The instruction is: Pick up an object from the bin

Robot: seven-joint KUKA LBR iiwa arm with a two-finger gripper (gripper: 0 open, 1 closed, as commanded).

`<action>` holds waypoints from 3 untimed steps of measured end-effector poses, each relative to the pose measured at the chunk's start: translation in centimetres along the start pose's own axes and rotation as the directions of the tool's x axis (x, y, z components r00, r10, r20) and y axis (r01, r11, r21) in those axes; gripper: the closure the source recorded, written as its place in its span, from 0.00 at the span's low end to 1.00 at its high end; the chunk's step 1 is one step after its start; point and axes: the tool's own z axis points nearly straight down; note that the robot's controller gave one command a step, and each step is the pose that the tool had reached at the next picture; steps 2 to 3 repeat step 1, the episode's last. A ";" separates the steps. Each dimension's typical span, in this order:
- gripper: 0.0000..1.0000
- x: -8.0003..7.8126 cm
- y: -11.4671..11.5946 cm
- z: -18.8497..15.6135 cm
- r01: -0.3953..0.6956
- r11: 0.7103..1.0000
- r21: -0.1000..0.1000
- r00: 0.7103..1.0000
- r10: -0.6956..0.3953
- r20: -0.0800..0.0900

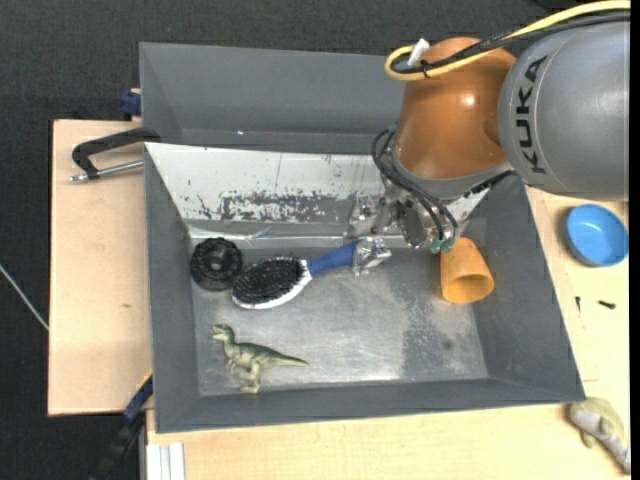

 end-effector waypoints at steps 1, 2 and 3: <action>1.00 -0.4 1.2 -6.8 -0.024 1.000 -0.002 1.000 0.024 0.000; 1.00 -0.4 1.2 -6.8 -0.024 1.000 -0.002 1.000 0.024 0.000; 1.00 -0.4 1.2 -6.8 -0.024 1.000 -0.002 1.000 0.024 0.000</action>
Offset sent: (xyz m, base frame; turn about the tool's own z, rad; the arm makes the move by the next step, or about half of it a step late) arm -0.0015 0.0106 0.0631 0.0261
